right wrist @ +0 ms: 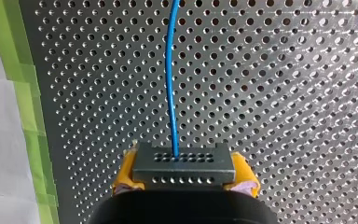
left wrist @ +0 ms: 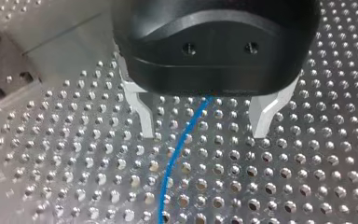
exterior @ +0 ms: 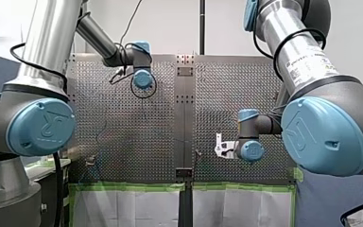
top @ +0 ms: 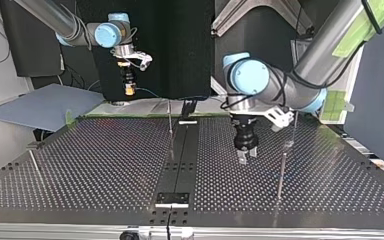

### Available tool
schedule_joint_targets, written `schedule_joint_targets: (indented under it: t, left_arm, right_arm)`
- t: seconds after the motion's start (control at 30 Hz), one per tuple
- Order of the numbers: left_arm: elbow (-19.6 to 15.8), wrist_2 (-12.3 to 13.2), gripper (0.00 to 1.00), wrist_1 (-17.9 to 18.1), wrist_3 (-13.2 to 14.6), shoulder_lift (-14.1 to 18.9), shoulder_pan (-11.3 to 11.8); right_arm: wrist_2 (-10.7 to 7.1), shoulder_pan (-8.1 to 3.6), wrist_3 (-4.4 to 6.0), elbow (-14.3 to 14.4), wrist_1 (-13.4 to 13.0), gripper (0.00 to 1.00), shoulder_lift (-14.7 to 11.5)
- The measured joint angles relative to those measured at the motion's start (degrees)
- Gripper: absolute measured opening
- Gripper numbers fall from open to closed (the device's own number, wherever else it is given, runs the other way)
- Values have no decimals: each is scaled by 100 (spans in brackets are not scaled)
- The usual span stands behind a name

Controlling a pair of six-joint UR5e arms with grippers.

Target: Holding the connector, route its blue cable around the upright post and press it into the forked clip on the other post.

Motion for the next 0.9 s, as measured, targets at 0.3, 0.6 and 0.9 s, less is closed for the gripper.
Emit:
schedule_joint_targets:
  t: [0.3,0.6,0.9]
  left_arm:
    - [131,54,98,-140,-44,-282,65]
    - [130,-53,98,-253,-158,-329,112]
    - [13,-233,98,-371,-189,-330,74]
  right_arm:
    - [-4,0,1,1,-11,0,-2]
    - [-7,0,1,1,-6,0,-3]
    - [-7,8,1,3,8,0,-5]
